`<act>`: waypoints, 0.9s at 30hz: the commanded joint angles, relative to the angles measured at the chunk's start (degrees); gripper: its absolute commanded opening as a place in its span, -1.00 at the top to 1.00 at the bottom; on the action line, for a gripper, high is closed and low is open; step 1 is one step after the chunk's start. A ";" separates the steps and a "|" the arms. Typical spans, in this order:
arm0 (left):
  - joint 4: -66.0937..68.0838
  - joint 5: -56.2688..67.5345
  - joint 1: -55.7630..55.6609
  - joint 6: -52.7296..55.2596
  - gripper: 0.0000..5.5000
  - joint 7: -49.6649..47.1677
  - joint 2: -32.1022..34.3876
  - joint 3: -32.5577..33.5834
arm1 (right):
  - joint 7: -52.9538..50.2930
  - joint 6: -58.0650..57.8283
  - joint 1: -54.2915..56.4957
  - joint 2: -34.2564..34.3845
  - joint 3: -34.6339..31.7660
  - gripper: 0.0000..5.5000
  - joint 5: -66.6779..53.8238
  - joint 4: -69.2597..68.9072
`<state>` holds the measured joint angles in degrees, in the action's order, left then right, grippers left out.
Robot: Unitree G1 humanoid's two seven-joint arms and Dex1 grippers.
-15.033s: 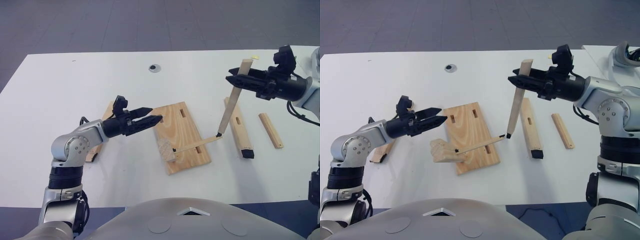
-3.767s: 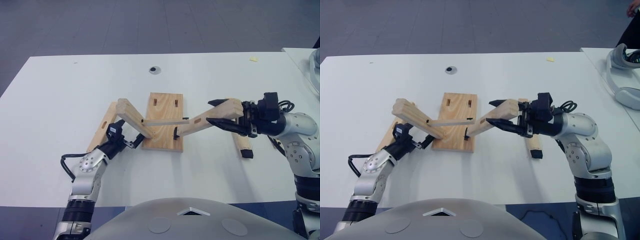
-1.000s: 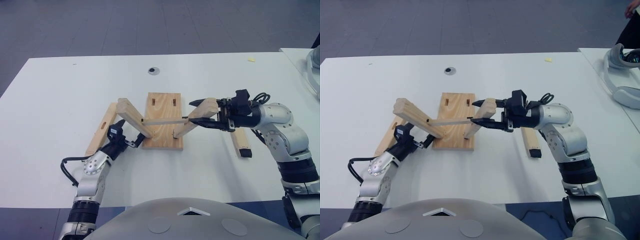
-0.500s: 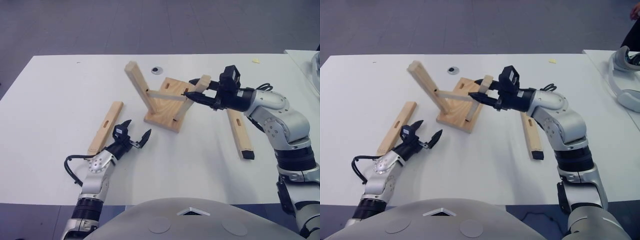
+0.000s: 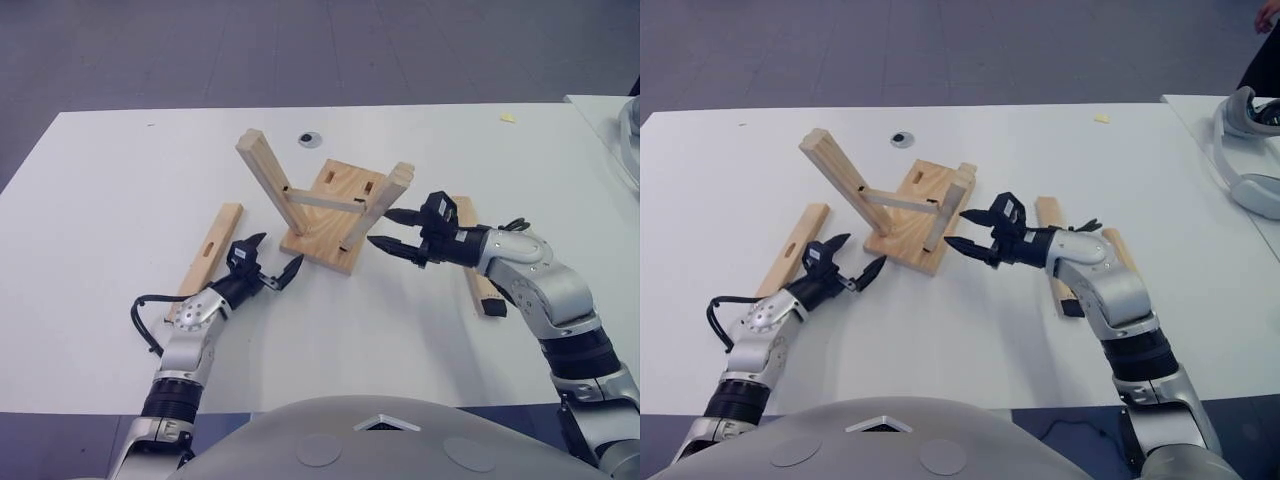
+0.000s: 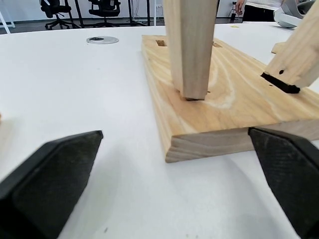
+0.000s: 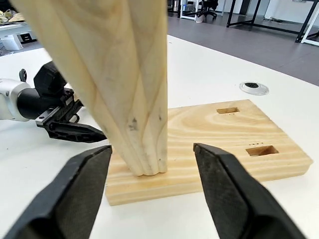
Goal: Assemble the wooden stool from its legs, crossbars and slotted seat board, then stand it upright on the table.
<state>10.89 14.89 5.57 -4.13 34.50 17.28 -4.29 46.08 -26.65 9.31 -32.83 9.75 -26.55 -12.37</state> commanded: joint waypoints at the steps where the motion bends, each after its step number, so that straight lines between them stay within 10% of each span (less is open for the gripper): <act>1: 2.17 -2.08 -0.33 1.42 -0.96 0.25 1.03 -0.05 | -0.11 0.04 6.05 1.24 -2.40 -0.35 -0.26 -0.71; 13: -34.17 26.30 -26.45 40.23 -0.96 2.89 22.82 14.92 | -1.92 0.17 -4.63 1.60 -5.83 -0.35 -0.02 -5.11; 20: -37.83 -19.16 -33.18 8.81 -0.96 -3.45 25.26 -9.15 | -5.25 -0.24 -6.23 4.61 -6.85 -0.35 -0.77 -5.06; 27: -29.69 -30.24 -30.40 -2.46 -0.96 -4.44 22.04 -14.64 | -5.89 -0.02 -6.33 5.24 -6.16 -0.35 -0.05 -4.96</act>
<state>-20.54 -13.39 -25.67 -5.21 29.55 39.72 -18.06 40.67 -26.43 3.55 -27.69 3.85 -26.95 -16.75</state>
